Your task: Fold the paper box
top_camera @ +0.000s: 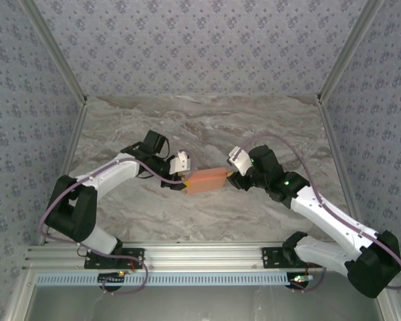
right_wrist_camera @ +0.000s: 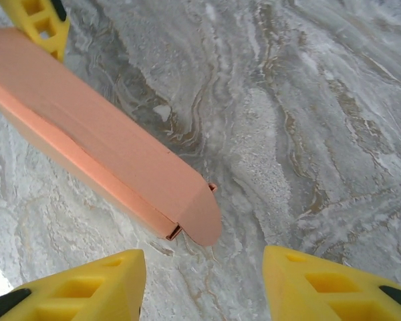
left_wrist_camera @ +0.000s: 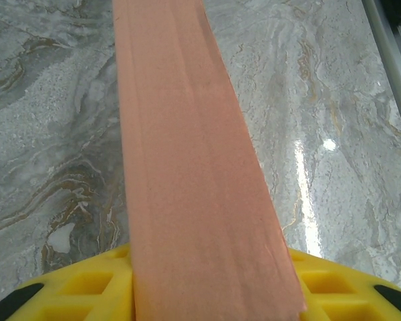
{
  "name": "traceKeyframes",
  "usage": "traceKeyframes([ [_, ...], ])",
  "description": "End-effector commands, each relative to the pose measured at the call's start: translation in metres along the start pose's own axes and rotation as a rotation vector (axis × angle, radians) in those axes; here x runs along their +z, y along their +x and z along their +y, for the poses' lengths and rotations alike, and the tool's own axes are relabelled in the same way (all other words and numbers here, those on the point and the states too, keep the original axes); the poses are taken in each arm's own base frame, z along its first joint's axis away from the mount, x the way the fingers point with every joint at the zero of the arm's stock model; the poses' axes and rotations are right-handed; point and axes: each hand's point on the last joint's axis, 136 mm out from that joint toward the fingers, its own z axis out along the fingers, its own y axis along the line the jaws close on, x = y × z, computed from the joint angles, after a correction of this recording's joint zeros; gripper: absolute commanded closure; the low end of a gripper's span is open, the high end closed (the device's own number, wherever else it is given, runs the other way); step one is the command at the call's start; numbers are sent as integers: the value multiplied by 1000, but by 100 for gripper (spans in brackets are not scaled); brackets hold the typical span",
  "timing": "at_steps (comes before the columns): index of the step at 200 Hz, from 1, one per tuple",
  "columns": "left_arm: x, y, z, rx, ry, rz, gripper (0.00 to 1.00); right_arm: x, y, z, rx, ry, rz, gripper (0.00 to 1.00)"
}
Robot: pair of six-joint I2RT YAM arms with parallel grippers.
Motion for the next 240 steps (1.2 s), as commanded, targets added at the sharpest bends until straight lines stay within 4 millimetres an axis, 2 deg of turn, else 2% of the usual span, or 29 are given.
traceKeyframes([
  [1, -2, -12, -2, 32, 48, -52, 57, 6, 0, 11, -93, -58, -3, 50],
  [37, 1, -9, -2, 30, 69, -49, 57, 10, 13, 24, -159, -131, 54, 51],
  [78, 6, -5, -2, 18, 90, -46, 56, 21, 22, 26, -173, -152, 117, 51],
  [128, 9, 0, -2, 11, 93, -27, 56, 35, 14, 21, -174, -139, 125, 58],
  [240, 9, 4, 1, 7, 86, -3, 55, 35, 12, 10, -172, -99, 157, 79],
])
